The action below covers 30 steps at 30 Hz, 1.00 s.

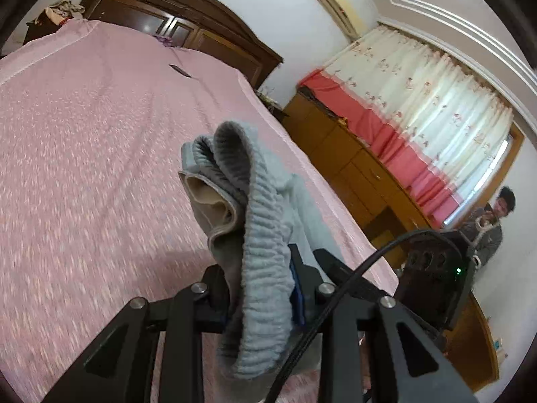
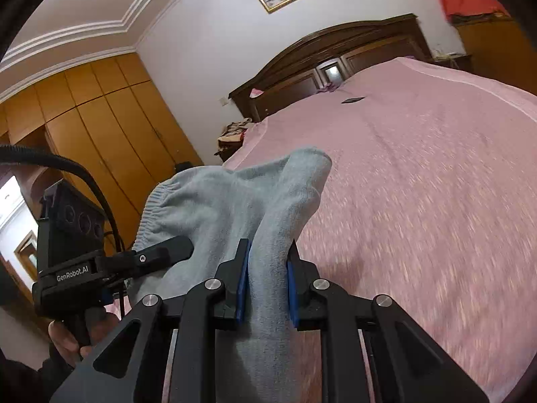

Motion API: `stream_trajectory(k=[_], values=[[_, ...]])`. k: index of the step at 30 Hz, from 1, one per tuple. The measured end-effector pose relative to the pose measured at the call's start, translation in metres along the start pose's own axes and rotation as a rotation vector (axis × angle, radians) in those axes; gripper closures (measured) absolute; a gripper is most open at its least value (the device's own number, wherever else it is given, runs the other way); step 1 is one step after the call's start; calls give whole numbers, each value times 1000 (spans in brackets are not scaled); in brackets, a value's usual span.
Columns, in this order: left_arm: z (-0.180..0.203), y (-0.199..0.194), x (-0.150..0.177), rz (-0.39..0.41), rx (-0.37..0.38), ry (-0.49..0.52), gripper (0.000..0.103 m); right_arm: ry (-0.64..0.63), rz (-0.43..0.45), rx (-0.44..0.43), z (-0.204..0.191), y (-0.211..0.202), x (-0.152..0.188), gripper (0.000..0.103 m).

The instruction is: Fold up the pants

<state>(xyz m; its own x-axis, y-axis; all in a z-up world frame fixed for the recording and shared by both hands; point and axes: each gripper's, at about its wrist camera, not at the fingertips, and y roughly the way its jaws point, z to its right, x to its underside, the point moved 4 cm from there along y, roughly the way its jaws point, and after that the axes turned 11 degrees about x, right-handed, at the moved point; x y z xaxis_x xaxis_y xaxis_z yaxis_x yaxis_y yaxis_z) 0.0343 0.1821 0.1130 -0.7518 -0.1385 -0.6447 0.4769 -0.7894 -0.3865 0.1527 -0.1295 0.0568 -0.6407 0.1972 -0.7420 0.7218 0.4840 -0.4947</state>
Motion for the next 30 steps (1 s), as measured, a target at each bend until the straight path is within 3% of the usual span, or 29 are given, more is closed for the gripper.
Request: stream_trajectory(k=[3,5,6,8,10,13,23,26,30], values=[[-37,40,-1,-85,-79,-11,74,77,-159,49,27,51,5,82],[-82,87,22,-214,-205,-12,71,92,-309,155,62,99,35,79],[-111,106,44,-219,-225,-40,66,100,-352,175,76,114,49,77],[-117,99,46,-129,-117,-56,66,263,-268,-35,108,114,63,77],[-113,93,43,-116,-111,-50,66,289,-240,-93,114,107,63,79],[-110,94,47,-116,-133,-17,65,222,-257,-38,108,108,65,79],[-109,93,47,-119,-150,5,64,184,-269,8,92,111,53,79],[-106,85,53,-116,-225,64,55,200,-282,3,87,108,47,79],[-92,64,55,-72,-404,137,28,165,-256,55,86,93,36,72]])
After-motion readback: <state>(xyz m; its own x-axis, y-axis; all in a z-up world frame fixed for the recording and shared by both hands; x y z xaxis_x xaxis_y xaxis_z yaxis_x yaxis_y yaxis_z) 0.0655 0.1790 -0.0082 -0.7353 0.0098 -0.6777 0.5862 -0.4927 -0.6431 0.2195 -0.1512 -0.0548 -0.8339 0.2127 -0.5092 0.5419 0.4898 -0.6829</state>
